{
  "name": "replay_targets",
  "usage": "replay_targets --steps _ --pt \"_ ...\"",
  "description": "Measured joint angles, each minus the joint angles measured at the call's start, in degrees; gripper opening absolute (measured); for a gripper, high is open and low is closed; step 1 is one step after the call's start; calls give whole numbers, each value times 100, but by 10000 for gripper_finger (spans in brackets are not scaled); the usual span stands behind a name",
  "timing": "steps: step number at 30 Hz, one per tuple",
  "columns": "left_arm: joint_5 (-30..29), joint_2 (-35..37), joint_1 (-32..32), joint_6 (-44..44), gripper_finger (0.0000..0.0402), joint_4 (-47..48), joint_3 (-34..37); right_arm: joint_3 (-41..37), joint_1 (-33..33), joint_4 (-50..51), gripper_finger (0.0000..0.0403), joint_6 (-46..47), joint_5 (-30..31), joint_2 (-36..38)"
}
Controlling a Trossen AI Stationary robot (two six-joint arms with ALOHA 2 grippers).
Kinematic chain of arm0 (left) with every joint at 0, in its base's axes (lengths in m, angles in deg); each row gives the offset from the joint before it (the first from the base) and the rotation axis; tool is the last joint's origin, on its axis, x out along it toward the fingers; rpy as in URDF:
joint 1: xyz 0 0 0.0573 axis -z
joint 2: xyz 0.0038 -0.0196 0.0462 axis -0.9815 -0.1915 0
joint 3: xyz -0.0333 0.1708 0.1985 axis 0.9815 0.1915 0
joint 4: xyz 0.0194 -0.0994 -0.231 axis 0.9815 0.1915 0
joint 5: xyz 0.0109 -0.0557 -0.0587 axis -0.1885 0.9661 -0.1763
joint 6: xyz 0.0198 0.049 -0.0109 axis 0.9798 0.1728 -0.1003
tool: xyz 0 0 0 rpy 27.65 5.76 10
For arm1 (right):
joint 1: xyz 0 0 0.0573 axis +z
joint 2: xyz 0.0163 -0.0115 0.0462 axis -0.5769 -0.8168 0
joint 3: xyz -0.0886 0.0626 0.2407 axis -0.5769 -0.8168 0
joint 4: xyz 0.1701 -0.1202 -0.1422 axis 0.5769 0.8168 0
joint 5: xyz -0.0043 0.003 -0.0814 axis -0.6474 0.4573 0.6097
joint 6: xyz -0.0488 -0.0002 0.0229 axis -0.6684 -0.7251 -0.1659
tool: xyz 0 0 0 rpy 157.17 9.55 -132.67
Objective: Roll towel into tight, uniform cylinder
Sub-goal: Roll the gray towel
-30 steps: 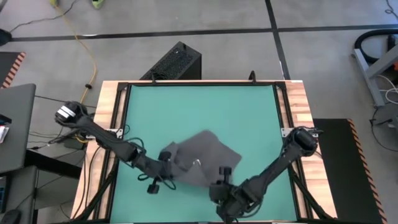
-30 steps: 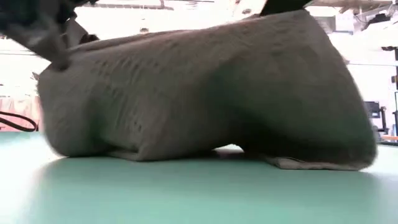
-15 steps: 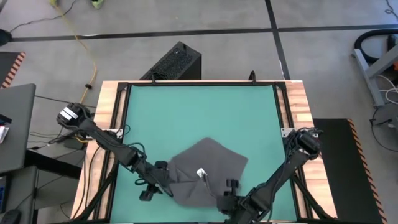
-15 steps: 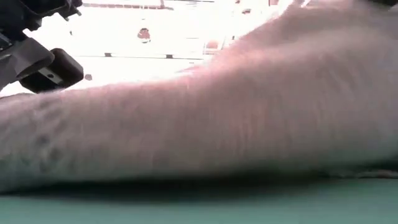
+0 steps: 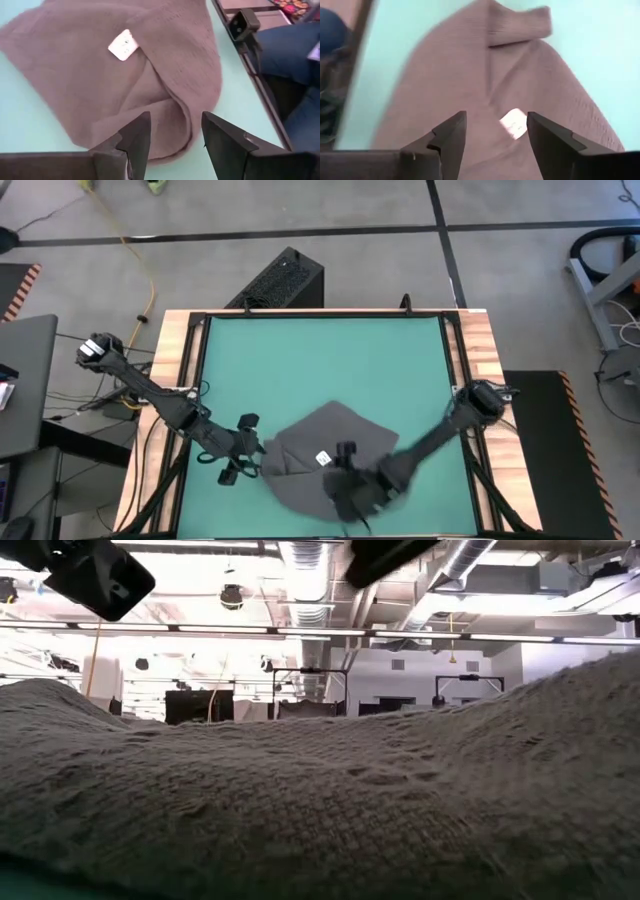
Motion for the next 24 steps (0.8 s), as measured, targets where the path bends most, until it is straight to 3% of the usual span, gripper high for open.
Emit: replay_targets --steps 6,15,17,20,24 --pt "-88 -108 1 12 165 82 41 -5 -704 -106 234 -237 -860 -166" --pt "-1009 -31 -188 409 165 513 670 -2 -576 162 234 -353 -930 -184" --pt "-1385 43 -399 -67 165 405 693 -2 -466 198 234 -227 -934 -183" --pt "-1036 150 -744 -899 165 440 695 -2 -318 287 234 41 -902 -179" --pt "-409 180 -785 -1262 165 133 695 -2 -191 497 234 265 -715 -179"
